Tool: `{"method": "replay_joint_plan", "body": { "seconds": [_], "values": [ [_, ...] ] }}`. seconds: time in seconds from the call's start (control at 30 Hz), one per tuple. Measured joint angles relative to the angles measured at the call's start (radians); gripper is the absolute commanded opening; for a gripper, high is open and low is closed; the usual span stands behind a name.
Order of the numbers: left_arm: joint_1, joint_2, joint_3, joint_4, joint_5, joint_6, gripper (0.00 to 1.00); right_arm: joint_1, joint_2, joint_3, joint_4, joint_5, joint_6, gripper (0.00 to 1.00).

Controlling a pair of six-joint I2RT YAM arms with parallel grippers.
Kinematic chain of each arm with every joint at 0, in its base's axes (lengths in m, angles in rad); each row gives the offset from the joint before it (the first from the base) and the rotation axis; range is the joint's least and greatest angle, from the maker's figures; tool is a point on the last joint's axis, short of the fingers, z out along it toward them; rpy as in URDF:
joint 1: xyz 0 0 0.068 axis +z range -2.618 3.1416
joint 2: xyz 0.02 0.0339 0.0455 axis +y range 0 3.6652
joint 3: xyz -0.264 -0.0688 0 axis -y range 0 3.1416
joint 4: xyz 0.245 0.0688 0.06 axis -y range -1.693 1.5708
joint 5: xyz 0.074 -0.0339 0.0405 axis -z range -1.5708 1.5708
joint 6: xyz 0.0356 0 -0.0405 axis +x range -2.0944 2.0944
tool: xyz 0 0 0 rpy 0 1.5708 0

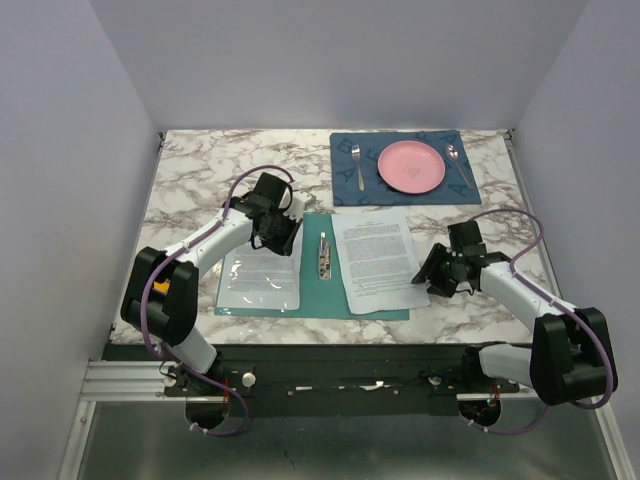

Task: Put the files into the folder

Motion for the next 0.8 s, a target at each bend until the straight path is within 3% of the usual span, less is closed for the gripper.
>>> {"method": "replay_joint_plan", "body": {
  "seconds": [0.1, 0.37, 0.6, 0.8],
  "values": [
    [0.000, 0.000, -0.001, 0.003, 0.000, 0.000, 0.16, 0.005, -0.029, -0.014, -0.002, -0.024, -0.001, 0.40],
    [0.000, -0.017, -0.005, 0.004, 0.000, 0.000, 0.16, 0.014, -0.047, -0.018, 0.002, -0.069, 0.000, 0.29],
    [0.000, -0.028, -0.005, 0.005, -0.001, 0.000, 0.16, 0.034, -0.046, -0.018, 0.006, -0.092, 0.000, 0.06],
    [0.000, -0.028, -0.005, 0.005, -0.001, 0.000, 0.16, 0.086, -0.019, -0.018, 0.023, -0.120, -0.005, 0.01]
  ]
}}
